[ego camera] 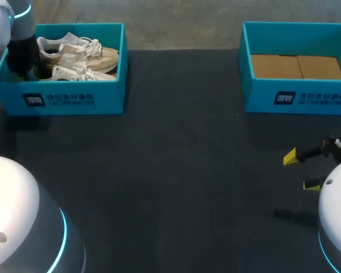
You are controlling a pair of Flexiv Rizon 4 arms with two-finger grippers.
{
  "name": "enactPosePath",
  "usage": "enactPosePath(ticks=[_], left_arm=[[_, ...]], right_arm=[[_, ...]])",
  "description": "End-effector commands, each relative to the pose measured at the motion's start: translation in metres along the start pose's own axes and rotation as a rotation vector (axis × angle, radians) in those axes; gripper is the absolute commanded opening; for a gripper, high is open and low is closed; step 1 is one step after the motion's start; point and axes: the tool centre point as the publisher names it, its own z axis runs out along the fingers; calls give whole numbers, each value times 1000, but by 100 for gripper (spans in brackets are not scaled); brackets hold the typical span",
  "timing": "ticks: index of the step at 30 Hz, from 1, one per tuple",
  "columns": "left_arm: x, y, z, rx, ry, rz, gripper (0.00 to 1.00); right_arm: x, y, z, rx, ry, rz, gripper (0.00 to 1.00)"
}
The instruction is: Take the shoe out of the shoebox, open the shoe tongue, remove and reinsert the insole, then place the shoe into the shoebox
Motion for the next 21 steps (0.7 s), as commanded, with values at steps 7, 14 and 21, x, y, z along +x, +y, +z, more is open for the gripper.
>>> enactPosePath(ticks=[7,14,21], left_arm=[[-4,6,7,15,-9,6,0],[-8,1,0,-5,-12,32,0],[-6,-1,-11,-31,-9,52,0]], right_arm=[[0,-2,0,-3,-3,1,100],[0,-2,0,-3,-3,1,100],[0,-2,0,-3,-3,1,100]])
